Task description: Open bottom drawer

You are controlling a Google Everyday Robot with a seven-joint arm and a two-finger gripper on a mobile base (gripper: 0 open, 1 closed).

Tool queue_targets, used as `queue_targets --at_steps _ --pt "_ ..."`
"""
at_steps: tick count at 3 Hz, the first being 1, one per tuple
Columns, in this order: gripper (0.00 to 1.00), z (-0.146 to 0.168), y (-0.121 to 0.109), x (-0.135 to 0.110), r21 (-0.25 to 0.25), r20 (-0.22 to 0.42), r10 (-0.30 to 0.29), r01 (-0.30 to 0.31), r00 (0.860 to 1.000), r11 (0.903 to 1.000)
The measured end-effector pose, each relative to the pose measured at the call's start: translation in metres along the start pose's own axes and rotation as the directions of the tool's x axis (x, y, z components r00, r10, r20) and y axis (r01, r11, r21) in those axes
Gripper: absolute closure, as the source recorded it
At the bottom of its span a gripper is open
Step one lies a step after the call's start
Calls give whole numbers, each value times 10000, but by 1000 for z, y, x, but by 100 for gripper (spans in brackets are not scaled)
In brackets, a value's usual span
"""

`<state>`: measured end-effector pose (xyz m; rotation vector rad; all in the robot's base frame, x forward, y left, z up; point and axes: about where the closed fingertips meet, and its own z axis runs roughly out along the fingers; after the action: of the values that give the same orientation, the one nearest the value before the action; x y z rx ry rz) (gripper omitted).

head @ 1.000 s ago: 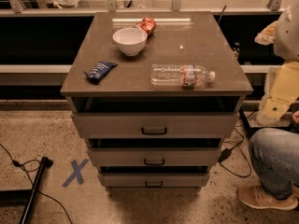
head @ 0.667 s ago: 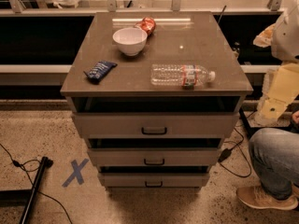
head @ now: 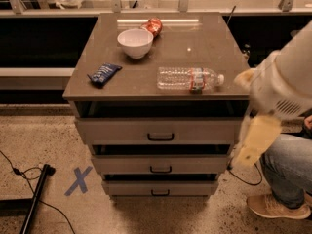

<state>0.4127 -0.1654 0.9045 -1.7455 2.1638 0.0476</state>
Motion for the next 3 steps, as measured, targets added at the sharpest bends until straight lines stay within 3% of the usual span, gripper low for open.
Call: queue_targets --at_steps 1,2,3 --pt "0 67 43 15 -755 1573 376 -260 9868 9968" --pt "0 86 60 34 -657 2000 684 -562 9774 9963" --pt "0 112 64 32 -893 1778 250 -92 9838 9960"
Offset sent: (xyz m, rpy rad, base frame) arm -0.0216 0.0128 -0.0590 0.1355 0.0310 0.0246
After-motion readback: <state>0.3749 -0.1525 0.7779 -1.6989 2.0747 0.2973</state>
